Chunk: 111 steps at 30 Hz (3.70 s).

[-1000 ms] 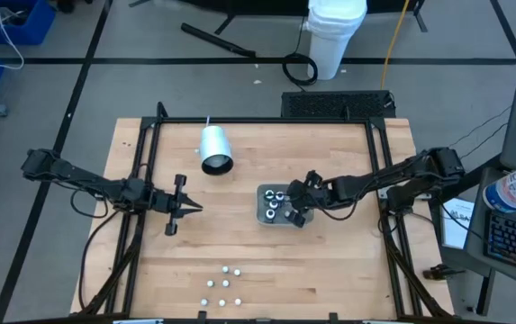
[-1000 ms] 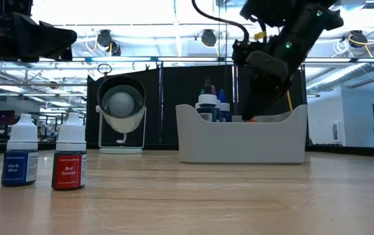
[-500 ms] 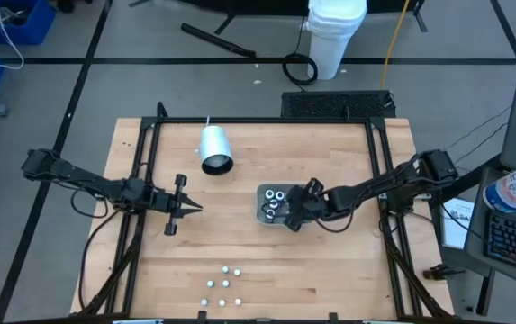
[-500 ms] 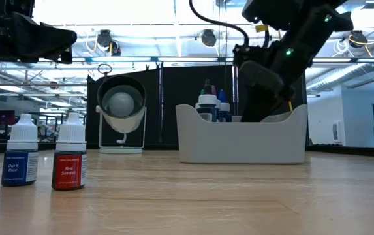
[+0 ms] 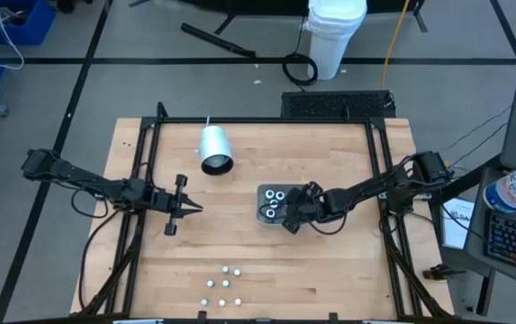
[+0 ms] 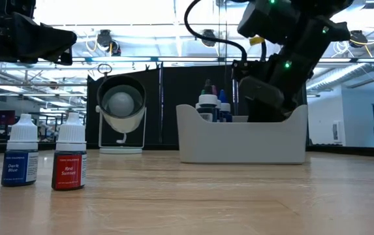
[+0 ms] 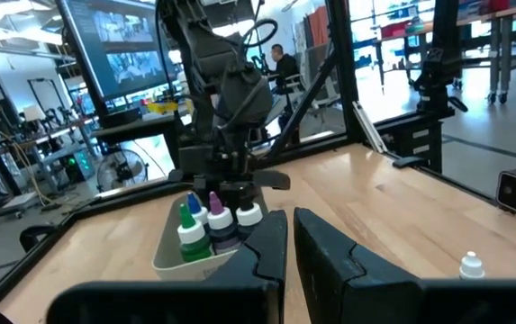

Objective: Pick & Place food coloring
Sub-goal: Put the top right small orange food coloring bottle into the white bin, then put the bottom small blue food coloring bottle into the white bin

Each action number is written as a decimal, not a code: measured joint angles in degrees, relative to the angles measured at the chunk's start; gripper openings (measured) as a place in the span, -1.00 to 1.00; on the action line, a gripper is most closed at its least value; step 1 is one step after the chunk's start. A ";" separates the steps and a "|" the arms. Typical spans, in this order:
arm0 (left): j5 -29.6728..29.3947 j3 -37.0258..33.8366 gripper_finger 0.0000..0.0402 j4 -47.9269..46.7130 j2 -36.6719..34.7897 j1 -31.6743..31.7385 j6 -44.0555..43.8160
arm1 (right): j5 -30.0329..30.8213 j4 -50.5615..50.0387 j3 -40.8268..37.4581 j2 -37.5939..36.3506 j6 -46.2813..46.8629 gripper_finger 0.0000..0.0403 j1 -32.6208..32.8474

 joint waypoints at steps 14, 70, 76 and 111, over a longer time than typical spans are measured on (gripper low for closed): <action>0.15 0.00 -0.84 0.04 0.00 -0.09 -1.98 | 0.04 -2.07 0.00 -7.15 -1.55 -0.31 -1.18; -8.19 48.50 -0.98 -79.26 26.99 -14.53 -33.21 | 4.26 50.23 -53.00 -67.87 -47.14 -1.00 15.39; -7.48 55.69 -0.87 -80.49 39.89 -21.04 -36.81 | 4.22 49.56 -53.05 -67.70 -47.67 -0.99 15.39; -4.77 71.23 0.13 -76.17 65.02 -30.88 -56.13 | 4.44 47.19 -53.13 -67.40 -44.87 -0.99 15.39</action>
